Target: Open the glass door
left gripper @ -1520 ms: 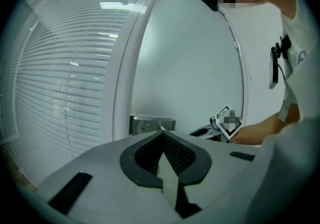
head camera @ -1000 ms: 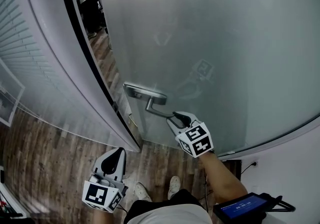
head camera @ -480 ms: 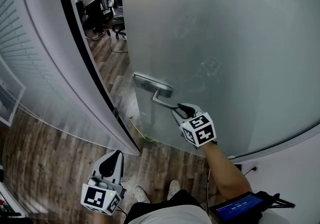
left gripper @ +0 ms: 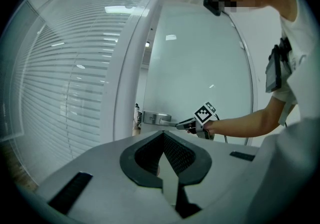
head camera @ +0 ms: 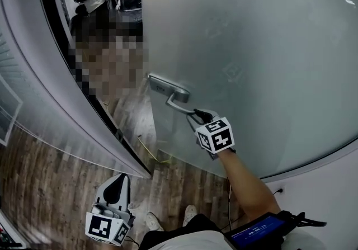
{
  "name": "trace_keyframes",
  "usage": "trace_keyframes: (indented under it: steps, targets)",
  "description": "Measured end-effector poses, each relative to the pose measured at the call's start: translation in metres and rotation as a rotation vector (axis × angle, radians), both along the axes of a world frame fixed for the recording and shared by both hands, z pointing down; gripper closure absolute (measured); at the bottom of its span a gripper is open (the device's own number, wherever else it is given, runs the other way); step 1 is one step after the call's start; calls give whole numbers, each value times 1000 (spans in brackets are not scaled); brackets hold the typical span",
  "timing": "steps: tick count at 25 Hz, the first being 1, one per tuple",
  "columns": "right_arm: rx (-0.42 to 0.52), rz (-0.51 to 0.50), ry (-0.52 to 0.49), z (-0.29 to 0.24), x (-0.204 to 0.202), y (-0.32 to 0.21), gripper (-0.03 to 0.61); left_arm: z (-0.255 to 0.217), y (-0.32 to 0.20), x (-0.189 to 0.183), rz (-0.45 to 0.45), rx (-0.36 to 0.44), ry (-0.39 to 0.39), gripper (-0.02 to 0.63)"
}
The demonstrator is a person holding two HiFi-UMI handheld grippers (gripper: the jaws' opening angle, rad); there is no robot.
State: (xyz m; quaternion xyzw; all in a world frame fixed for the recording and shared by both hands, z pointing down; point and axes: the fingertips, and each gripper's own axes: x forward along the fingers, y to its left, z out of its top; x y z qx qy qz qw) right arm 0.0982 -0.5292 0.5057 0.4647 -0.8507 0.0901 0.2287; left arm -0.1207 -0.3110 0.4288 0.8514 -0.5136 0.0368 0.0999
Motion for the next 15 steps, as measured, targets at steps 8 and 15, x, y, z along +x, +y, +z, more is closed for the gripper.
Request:
trace_keyframes:
  steps: [8,15]
  targets:
    - [13,69,10,22,1,-17,457,33,12,-19,-1,2,-2,615]
    - [4,122,-1,13,28,-55,459,25,1,-19,-28,-8,-4,615]
